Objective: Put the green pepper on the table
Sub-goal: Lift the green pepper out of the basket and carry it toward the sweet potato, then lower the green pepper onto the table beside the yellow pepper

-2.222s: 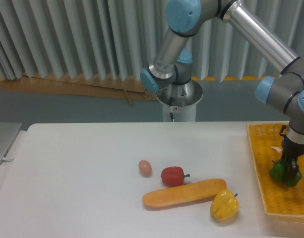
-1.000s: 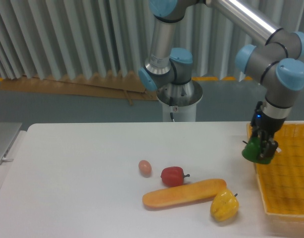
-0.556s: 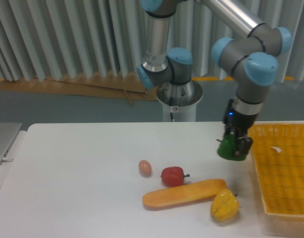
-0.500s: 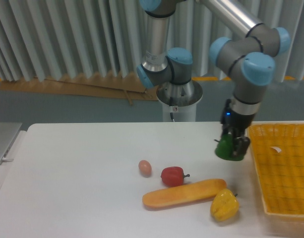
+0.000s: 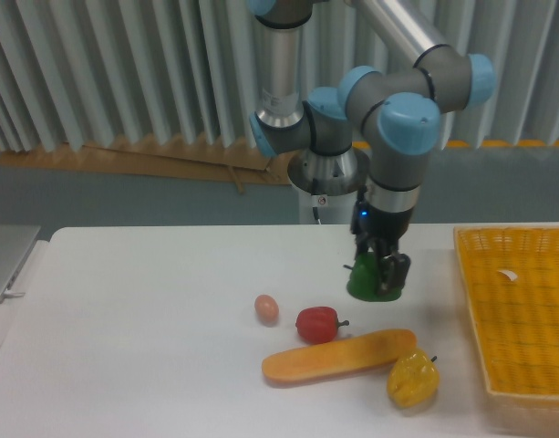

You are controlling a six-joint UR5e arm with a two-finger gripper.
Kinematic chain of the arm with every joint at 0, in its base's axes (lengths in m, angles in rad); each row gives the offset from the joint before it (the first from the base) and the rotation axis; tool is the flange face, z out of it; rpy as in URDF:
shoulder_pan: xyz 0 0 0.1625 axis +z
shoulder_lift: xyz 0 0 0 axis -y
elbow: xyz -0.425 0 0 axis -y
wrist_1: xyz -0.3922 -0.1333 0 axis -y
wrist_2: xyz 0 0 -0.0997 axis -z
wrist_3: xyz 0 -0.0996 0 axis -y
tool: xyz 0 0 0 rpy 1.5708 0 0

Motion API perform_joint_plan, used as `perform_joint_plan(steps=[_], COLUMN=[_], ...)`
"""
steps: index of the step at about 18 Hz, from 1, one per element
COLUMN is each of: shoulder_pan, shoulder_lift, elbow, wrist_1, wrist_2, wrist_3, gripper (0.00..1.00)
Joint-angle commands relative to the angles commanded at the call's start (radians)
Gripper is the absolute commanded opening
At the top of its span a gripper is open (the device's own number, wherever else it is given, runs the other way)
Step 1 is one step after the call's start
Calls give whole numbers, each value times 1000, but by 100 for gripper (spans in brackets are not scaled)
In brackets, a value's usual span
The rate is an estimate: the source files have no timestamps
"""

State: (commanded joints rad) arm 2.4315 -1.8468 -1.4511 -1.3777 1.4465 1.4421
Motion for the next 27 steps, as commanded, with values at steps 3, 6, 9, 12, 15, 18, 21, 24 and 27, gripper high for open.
perform_joint_plan(steps=[3, 6, 9, 12, 15, 18, 21, 24, 27], shoulder_pan=[-29, -55, -65, -65, -65, -63, -63, -60, -61], shoulder_lift=[-38, -64, -81, -106, -137, -160, -195, -203, -222], elbow=[0, 0, 2, 3, 3, 2, 2, 0, -14], wrist_1=[55, 86, 91, 110, 155, 186, 226, 224, 220], wrist_2=[14, 26, 58, 60, 66, 67, 101, 107, 117], wrist_3=[-57, -106, -101, -108, -109, -108, -111, -111, -111], gripper=[43, 43, 43, 42, 42, 42, 42, 42, 42])
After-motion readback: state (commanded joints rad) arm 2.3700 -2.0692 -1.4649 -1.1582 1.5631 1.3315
